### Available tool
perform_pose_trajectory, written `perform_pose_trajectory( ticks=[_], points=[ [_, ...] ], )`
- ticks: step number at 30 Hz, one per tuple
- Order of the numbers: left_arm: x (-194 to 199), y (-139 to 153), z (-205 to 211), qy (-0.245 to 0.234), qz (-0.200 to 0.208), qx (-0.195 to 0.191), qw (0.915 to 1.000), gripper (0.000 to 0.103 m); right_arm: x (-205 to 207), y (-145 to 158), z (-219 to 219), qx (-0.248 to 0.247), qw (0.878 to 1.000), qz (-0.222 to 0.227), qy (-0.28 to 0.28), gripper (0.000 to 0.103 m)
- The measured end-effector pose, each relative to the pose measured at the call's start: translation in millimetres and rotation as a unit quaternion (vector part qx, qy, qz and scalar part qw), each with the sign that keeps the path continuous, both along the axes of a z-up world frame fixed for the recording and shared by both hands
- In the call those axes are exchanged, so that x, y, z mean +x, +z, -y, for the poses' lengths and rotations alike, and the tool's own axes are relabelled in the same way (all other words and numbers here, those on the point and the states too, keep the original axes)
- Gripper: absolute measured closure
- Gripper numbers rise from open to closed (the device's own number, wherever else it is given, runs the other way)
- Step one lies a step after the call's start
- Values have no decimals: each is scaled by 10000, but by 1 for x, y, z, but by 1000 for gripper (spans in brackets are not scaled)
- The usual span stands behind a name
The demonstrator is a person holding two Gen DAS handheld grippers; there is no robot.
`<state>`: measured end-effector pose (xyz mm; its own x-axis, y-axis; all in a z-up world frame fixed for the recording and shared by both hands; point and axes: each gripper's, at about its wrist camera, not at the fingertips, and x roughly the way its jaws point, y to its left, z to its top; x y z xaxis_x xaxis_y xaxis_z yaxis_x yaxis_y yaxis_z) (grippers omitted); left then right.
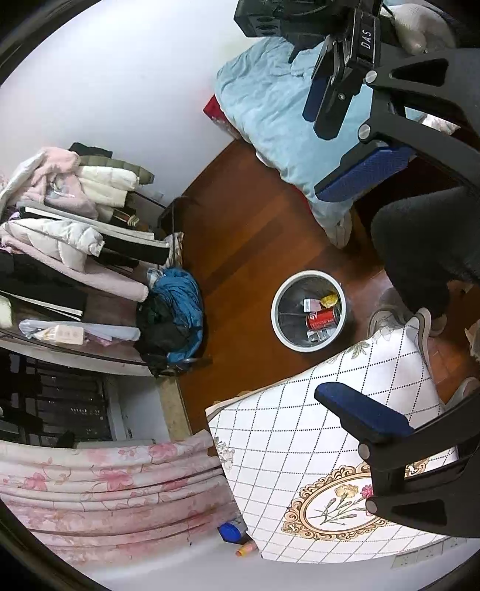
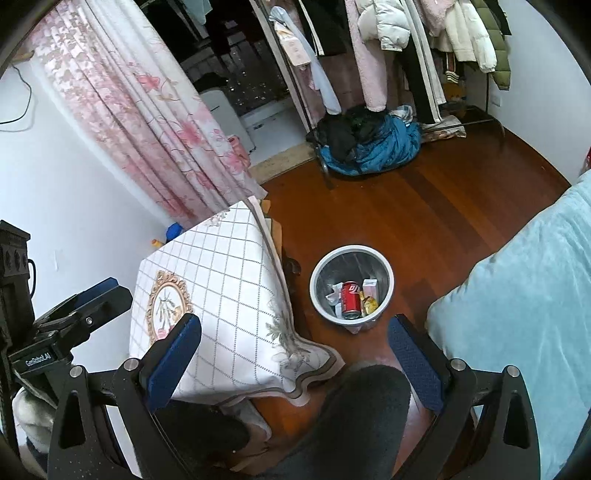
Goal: Collect trash
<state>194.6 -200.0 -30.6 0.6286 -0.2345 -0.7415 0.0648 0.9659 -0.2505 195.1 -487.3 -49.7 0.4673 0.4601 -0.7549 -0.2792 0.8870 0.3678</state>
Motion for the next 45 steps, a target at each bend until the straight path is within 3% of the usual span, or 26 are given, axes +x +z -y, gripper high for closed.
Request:
perform_pose_trajectory(
  ticks=[14, 45],
  points=[
    [-17, 12, 1, -19, 133, -101, 9999, 3, -9, 18, -2, 15, 9999, 69, 81, 1],
    [-21, 19, 2, -83, 93, -253, 9996, 0, -8, 27, -6, 36, 9997, 64, 243, 0]
  ],
)
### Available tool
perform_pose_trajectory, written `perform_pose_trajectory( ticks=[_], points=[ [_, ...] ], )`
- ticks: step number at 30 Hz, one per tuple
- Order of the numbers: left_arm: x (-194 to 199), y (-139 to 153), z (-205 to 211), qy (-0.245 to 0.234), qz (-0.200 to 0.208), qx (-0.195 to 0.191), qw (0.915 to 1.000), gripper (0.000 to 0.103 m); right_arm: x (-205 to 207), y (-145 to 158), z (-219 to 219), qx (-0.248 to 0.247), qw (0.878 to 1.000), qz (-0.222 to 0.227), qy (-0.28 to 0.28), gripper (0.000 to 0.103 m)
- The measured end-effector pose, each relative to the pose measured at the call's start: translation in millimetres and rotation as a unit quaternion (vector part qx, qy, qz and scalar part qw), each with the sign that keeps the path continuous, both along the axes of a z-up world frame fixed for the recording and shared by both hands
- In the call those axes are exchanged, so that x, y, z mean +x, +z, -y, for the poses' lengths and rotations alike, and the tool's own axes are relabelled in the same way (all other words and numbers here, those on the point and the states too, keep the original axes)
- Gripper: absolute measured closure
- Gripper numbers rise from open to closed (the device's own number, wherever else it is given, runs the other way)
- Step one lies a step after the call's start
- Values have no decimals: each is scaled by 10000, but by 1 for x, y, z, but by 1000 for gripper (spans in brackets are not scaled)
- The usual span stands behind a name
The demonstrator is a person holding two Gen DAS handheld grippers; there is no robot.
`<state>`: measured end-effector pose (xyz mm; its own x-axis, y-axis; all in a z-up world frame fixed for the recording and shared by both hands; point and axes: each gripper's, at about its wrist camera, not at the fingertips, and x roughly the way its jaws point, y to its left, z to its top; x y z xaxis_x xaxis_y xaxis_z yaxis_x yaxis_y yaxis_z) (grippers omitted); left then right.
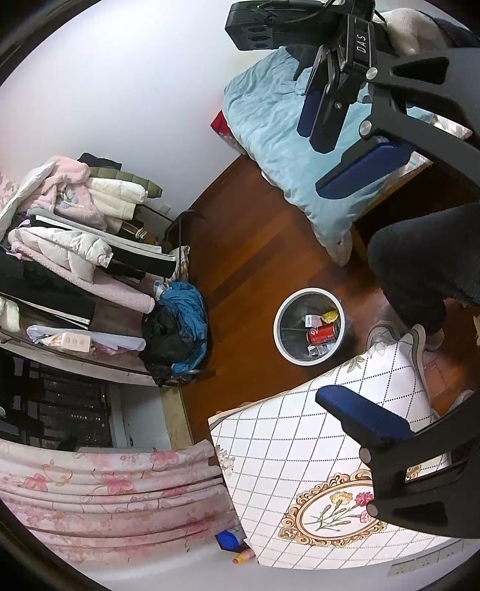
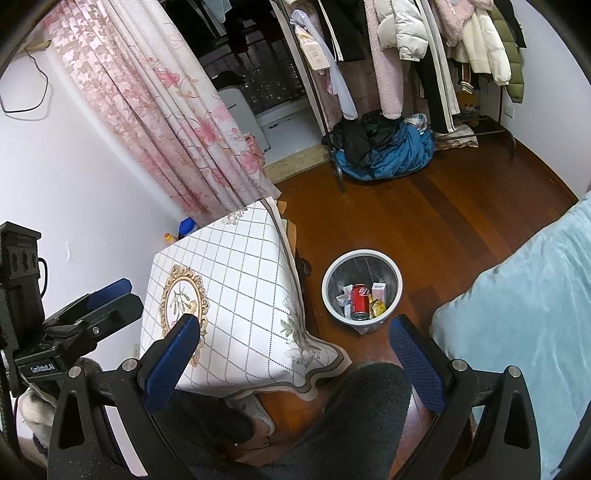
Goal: Collect trash
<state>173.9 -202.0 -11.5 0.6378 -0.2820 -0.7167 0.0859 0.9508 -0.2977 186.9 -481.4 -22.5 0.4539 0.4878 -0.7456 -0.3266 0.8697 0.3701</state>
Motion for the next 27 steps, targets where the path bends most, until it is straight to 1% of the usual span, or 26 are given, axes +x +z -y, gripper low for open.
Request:
perform_pose_trajectory(
  ticks=[9, 27],
  points=[
    [1, 1, 1, -17, -3, -35, 10000, 0, 0, 1, 1, 15, 10000, -6, 34, 0],
    [-2, 2, 0, -6, 2, -49, 10000, 0, 5, 7, 6, 60, 9996, -14, 277, 0]
  ],
)
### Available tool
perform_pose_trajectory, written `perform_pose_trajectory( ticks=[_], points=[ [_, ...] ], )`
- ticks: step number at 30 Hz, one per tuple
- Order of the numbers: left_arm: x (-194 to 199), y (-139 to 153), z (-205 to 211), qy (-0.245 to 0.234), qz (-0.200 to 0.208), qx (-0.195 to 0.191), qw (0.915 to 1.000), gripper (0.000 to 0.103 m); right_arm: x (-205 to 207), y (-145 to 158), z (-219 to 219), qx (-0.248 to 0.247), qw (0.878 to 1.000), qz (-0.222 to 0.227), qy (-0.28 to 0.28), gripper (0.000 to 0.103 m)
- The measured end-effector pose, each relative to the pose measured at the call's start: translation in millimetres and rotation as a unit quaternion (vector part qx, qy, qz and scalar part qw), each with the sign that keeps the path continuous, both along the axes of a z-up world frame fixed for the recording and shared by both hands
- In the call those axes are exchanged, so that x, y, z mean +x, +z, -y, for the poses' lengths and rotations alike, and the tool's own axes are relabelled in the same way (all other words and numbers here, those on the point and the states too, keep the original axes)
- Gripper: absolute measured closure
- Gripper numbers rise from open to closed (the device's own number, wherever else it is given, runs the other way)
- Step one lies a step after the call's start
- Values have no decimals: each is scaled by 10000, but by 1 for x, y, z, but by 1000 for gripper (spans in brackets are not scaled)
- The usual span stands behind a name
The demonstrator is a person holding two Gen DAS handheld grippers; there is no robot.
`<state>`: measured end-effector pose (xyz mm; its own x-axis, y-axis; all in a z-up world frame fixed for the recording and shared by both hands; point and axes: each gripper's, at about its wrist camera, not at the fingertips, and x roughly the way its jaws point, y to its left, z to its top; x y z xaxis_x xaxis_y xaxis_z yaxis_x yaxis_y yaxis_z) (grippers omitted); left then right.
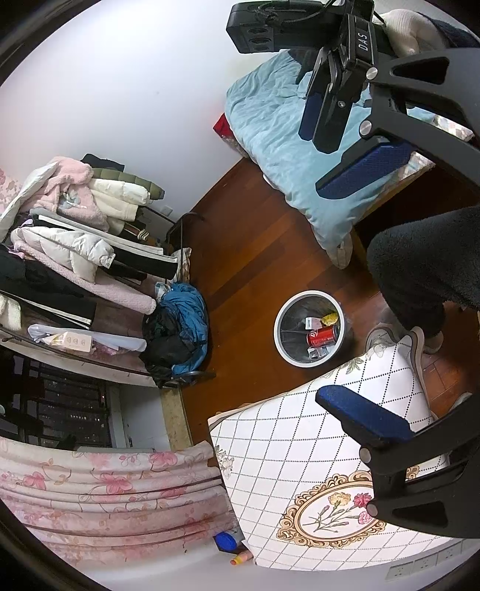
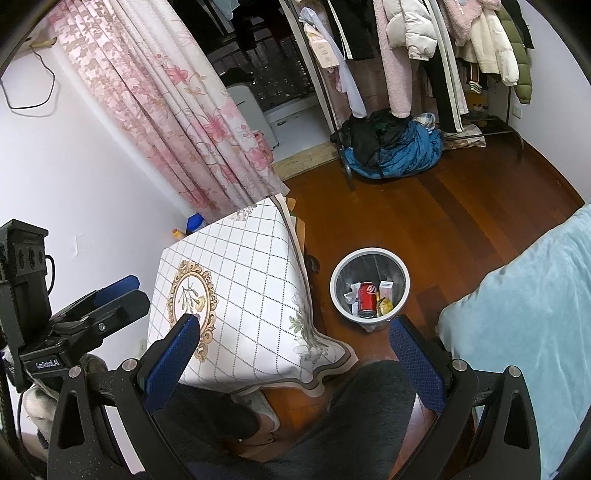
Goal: Collect trash
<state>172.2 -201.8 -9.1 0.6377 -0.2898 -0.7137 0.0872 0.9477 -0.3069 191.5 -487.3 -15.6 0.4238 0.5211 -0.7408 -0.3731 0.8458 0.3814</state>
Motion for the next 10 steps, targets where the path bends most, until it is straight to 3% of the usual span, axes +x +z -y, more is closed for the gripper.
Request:
perform_pose_trajectory(
  ticks=[10],
  points=[
    [-1, 3, -2, 32, -3, -85, 10000, 0, 0, 0, -1, -8, 10000, 4, 26, 0]
  ],
)
